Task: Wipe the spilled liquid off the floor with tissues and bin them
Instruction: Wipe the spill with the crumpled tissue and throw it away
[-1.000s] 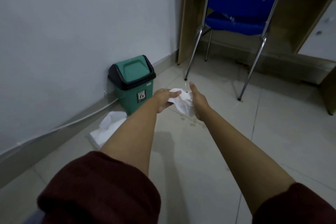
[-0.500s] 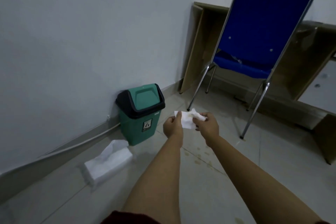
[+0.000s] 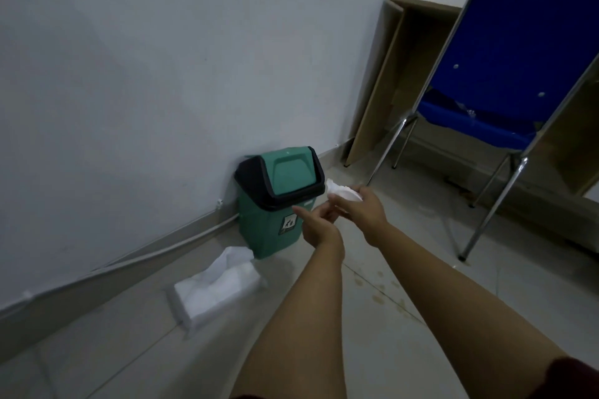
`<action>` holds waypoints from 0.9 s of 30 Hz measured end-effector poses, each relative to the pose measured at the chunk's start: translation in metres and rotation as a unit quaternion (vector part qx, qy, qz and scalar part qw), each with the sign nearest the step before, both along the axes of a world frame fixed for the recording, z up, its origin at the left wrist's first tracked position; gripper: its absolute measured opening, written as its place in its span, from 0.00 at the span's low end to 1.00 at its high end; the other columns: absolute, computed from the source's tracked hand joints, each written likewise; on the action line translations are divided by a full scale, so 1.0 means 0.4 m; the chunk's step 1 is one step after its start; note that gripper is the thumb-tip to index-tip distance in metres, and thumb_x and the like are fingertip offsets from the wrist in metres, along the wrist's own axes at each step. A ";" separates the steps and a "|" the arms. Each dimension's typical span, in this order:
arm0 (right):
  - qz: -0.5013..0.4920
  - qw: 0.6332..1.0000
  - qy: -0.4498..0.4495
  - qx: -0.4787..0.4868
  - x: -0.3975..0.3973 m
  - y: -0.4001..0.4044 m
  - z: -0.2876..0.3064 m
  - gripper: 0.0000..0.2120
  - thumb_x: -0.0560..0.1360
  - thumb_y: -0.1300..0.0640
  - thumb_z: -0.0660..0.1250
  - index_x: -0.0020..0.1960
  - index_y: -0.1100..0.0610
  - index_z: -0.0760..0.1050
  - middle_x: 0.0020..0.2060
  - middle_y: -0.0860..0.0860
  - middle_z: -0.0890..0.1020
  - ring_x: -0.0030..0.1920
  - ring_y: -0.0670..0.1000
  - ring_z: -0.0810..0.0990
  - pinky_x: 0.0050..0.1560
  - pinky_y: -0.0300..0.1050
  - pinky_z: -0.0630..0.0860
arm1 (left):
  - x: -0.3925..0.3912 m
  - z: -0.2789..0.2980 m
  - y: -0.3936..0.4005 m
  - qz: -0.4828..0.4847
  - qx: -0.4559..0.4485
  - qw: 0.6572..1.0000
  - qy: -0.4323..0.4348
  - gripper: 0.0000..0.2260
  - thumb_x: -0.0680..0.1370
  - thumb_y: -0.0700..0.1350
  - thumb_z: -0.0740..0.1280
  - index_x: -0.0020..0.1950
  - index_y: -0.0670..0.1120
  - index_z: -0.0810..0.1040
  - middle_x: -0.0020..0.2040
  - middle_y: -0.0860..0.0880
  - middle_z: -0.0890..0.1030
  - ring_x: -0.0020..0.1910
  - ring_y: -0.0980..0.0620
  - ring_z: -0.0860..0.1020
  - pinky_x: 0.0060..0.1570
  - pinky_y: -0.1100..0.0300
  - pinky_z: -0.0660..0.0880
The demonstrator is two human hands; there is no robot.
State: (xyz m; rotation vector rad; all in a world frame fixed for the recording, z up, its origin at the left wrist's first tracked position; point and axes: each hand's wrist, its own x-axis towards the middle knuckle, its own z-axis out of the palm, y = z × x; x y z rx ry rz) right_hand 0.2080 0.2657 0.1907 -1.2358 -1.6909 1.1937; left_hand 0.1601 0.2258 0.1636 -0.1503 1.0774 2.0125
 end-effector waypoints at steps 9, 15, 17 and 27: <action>-0.013 0.999 -0.040 0.022 -0.116 0.100 -0.021 0.16 0.73 0.51 0.72 0.54 0.58 0.73 0.50 0.56 0.78 0.50 0.57 0.79 0.47 0.47 0.78 | -0.214 -0.052 -0.001 -0.018 -0.196 0.867 0.458 0.08 0.80 0.45 0.58 0.49 0.43 0.75 0.50 0.47 0.74 0.52 0.50 0.70 0.46 0.62 0.67; 0.063 0.972 -0.129 0.188 -0.232 0.173 -0.063 0.12 0.73 0.58 0.71 0.54 0.57 0.74 0.51 0.54 0.78 0.48 0.51 0.76 0.44 0.42 0.73 | -0.320 -0.086 0.004 -0.056 -0.288 0.644 0.707 0.16 0.80 0.44 0.57 0.66 0.44 0.73 0.70 0.48 0.70 0.68 0.48 0.64 0.67 0.56 0.62; 0.096 0.951 -0.187 0.227 -0.264 0.190 -0.082 0.10 0.73 0.61 0.70 0.54 0.58 0.76 0.52 0.56 0.78 0.47 0.52 0.76 0.44 0.41 0.71 | -0.325 -0.091 0.016 -0.056 -0.302 0.622 0.720 0.16 0.80 0.45 0.57 0.67 0.45 0.73 0.77 0.47 0.58 0.74 0.44 0.56 0.73 0.52 0.55; 0.197 0.808 -0.509 0.223 -0.338 0.229 -0.154 0.37 0.79 0.35 0.38 0.56 0.58 0.79 0.58 0.59 0.80 0.61 0.59 0.75 0.67 0.61 0.57 | -0.363 -0.122 0.062 -0.021 -0.241 0.698 0.673 0.18 0.83 0.47 0.55 0.72 0.46 0.69 0.79 0.48 0.46 0.78 0.48 0.47 0.75 0.55 0.46</action>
